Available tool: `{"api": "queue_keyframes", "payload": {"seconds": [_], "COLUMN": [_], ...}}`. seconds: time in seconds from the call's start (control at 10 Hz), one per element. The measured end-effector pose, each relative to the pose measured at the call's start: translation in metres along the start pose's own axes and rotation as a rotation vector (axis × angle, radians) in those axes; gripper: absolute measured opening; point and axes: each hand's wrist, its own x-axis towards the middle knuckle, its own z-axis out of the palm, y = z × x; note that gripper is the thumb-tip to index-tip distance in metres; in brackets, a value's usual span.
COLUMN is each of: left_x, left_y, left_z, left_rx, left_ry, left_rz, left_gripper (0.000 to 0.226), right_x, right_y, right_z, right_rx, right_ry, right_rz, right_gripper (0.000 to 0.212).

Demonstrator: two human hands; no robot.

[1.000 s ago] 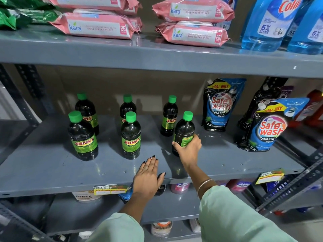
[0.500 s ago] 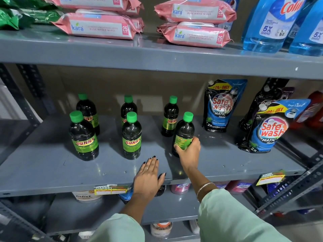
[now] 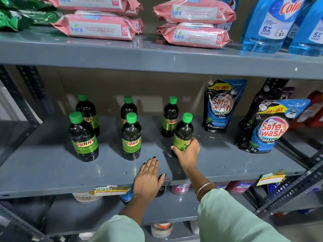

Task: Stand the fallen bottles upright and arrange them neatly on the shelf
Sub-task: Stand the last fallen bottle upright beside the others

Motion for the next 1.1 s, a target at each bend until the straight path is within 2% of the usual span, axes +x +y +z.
{"api": "queue_keyframes", "payload": {"seconds": [0.1,0.2,0.4,0.6,0.8,0.9,1.0,1.1], "left_x": [-0.001,-0.001,-0.001,0.000,0.000,-0.001,-0.001,0.027], "left_y": [0.000,0.000,0.001,0.000,0.000,0.002,0.009,0.022], "left_z": [-0.001,-0.001,0.000,0.001,0.006,0.006,-0.010,-0.051], "left_rx": [0.004,-0.001,-0.004,-0.028,-0.059,-0.094,-0.266,-0.578], "left_ry": [-0.006,-0.010,-0.021,-0.013,0.035,0.095,0.154,0.185], "left_rz": [-0.002,-0.008,-0.006,0.006,0.009,-0.037,-0.157,-0.249], "left_gripper": [0.061,0.060,0.060,0.060,0.074,0.070,0.060,0.064], "right_x": [-0.004,-0.003,0.000,0.001,0.003,0.002,0.002,0.004], "right_y": [0.001,-0.001,0.001,0.002,0.005,0.005,0.006,0.009], "right_z": [0.000,0.000,0.001,-0.001,-0.001,-0.003,-0.006,-0.008], "right_rx": [0.081,0.059,0.033,0.017,0.010,0.049,0.074,0.082], "right_ry": [-0.058,-0.051,-0.061,-0.065,-0.083,-0.089,-0.112,-0.156], "right_rz": [0.028,0.033,-0.003,-0.003,-0.015,-0.009,-0.003,0.023], "right_gripper": [0.061,0.057,0.069,0.061,0.065,0.071,0.075,0.078]}}
